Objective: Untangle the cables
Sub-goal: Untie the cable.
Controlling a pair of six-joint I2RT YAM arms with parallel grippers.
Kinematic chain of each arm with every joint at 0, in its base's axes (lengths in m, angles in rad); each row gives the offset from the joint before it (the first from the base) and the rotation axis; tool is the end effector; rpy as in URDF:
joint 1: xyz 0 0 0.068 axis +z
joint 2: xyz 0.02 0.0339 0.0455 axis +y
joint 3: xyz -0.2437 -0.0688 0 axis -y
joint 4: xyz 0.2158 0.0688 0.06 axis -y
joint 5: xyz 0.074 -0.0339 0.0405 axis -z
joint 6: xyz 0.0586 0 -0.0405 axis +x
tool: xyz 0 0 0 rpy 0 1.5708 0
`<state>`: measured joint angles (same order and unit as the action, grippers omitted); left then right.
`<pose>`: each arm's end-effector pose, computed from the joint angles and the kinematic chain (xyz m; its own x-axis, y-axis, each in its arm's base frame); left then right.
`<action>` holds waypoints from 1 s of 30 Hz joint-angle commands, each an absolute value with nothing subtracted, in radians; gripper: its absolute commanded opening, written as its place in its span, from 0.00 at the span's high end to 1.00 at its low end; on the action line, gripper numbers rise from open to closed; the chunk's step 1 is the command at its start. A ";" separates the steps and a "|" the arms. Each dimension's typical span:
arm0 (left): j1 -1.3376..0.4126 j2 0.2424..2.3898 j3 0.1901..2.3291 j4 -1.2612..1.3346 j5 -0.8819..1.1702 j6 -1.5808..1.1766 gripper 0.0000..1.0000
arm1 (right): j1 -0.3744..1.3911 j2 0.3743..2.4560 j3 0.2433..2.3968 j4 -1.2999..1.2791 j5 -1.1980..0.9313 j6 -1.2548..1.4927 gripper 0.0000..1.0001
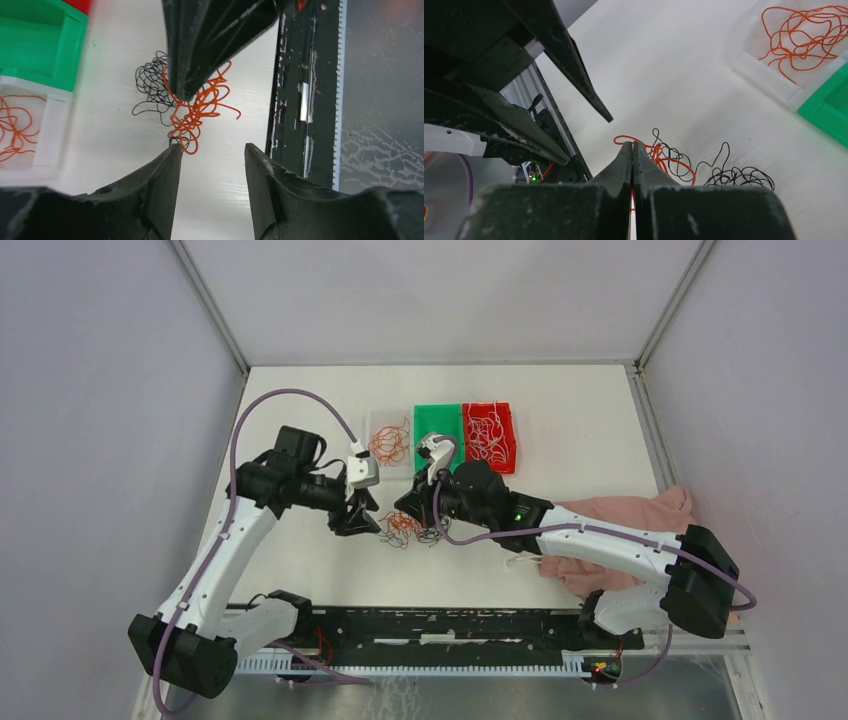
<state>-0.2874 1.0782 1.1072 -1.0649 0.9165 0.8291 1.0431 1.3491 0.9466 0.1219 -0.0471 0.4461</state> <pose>0.1543 -0.0941 0.3001 -0.1441 0.5105 -0.8477 0.9869 0.1370 -0.0853 0.1566 0.2743 0.2852 -0.5080 -0.0157 -0.8612 -0.7389 0.5217 0.4263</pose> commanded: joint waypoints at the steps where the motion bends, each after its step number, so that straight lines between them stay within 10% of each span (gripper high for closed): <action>1: -0.305 1.022 1.039 -0.987 0.912 0.816 0.45 | 1.031 1.306 0.980 0.213 -0.081 0.504 0.99; 16: -0.315 0.944 0.959 -0.829 0.883 0.698 0.67 | 1.013 1.274 0.978 0.267 -0.111 0.586 1.00; 30: -0.322 0.830 0.999 -0.621 1.046 0.363 0.33 | 0.998 1.239 0.969 0.360 -0.149 0.673 0.99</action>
